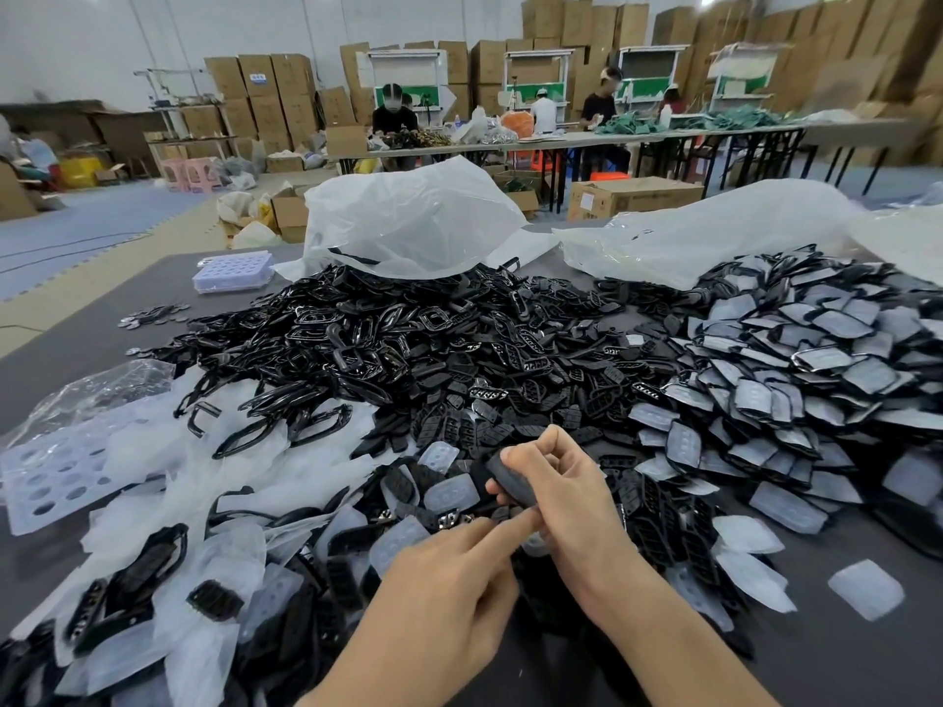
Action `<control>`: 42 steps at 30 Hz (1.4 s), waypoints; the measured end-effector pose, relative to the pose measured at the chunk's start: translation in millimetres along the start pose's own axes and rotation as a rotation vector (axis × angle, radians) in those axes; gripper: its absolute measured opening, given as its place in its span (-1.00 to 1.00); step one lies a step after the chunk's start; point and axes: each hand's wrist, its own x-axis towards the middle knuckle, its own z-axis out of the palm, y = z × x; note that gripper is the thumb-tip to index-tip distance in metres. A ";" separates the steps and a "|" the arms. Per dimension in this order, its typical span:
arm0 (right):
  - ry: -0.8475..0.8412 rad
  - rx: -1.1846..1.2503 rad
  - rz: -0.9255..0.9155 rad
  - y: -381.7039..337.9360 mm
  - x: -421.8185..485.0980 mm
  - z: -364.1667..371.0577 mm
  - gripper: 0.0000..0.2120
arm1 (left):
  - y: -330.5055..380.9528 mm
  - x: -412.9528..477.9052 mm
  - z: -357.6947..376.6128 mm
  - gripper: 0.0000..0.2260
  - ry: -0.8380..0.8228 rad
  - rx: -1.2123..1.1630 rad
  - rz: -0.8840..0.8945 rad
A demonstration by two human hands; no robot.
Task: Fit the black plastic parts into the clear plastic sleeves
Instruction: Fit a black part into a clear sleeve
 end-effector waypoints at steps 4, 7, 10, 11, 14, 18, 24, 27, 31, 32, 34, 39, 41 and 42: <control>-0.029 0.036 0.010 0.4 0.9 -0.4 -0.67 | -4.2 0.0 -2.3 -0.62 0.097 -0.036 -0.014; -0.043 -0.016 -0.008 1.4 1.1 -0.4 -0.64 | -12.6 -1.5 -2.6 -0.68 0.255 -0.123 -0.080; -0.072 -0.013 -0.013 0.4 -0.4 0.2 -0.67 | -19.3 -0.2 -0.8 -0.76 0.354 -0.260 -0.216; -0.089 -0.011 -0.014 0.0 -1.3 1.2 -0.69 | -20.7 0.8 -0.3 -0.79 0.372 -0.321 -0.255; -0.153 -0.086 -0.041 1.0 -5.0 5.1 -0.78 | -22.1 3.4 -0.4 -0.77 0.372 -0.437 -0.303; -0.259 -0.147 -0.062 0.3 -11.6 9.8 -0.85 | -22.1 4.3 -0.1 -0.78 0.331 -0.363 -0.264; -0.292 -0.360 -0.179 4.9 -7.7 5.5 -0.79 | -29.2 5.2 0.2 -0.82 0.408 -0.345 -0.320; -0.288 -0.559 -0.235 7.2 -7.9 0.9 -0.74 | -33.6 4.1 1.7 -0.77 0.384 -0.310 -0.332; -0.284 -0.693 -0.262 8.3 -5.5 -6.1 -0.82 | -35.4 3.7 3.8 -0.73 0.345 -0.327 -0.340; -0.268 -0.684 -0.260 6.5 -4.9 -7.1 -0.81 | -35.4 2.6 3.4 -0.69 0.339 -0.336 -0.328; -0.160 -0.641 -0.290 -2.5 0.0 -13.1 -0.76 | -36.4 0.1 2.2 -0.65 0.335 -0.324 -0.298; 0.472 -0.137 -0.514 -47.4 17.0 -67.5 -0.60 | -35.1 -5.0 1.3 -0.66 0.242 -0.275 -0.267; 0.668 0.016 -0.530 -57.5 17.3 -89.6 -0.25 | -30.7 -4.3 1.1 -0.68 0.215 -0.265 -0.275; 0.718 0.018 -0.520 -58.3 16.6 -95.3 -0.19 | -29.2 -3.3 1.6 -0.69 0.205 -0.250 -0.270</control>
